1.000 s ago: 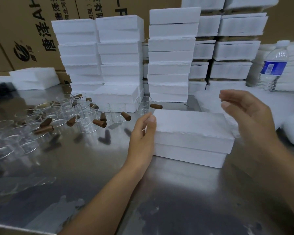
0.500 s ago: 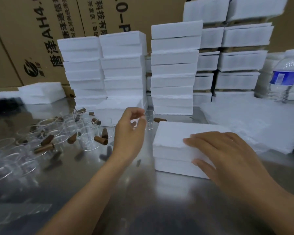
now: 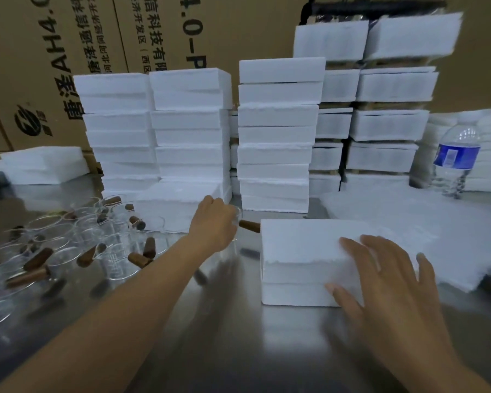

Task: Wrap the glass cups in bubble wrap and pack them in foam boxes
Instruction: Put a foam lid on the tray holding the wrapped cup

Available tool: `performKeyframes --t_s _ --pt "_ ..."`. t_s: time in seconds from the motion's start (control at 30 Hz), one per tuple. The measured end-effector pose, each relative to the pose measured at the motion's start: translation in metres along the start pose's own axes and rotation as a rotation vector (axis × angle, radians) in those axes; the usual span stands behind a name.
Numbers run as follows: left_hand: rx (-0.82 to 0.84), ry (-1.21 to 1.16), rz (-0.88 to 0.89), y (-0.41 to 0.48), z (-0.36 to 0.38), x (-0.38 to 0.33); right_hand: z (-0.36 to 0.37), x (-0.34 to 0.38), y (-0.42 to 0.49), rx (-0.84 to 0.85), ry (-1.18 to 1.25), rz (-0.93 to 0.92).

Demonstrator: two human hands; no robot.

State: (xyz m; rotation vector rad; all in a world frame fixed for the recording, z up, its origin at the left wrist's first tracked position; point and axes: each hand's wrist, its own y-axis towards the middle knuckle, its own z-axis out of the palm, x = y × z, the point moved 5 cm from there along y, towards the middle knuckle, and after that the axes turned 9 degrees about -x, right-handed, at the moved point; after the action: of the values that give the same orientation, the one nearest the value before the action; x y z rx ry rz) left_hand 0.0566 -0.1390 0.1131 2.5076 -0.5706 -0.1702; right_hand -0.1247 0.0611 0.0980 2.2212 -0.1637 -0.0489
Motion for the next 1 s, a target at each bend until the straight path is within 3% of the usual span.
performKeyframes --t_s 0.5,0.73,1.0 --pt "0.072 0.014 0.019 -0.051 -0.031 0.031 0.009 -0.004 -0.005 0.033 0.168 0.097" --pt "-0.015 -0.035 -0.023 -0.081 -0.031 0.04 0.025 0.013 0.0 0.035 0.16 0.125" --pt "-0.157 -0.179 -0.017 -0.095 -0.023 0.047 0.059 0.039 0.034 0.158 0.003 0.109"
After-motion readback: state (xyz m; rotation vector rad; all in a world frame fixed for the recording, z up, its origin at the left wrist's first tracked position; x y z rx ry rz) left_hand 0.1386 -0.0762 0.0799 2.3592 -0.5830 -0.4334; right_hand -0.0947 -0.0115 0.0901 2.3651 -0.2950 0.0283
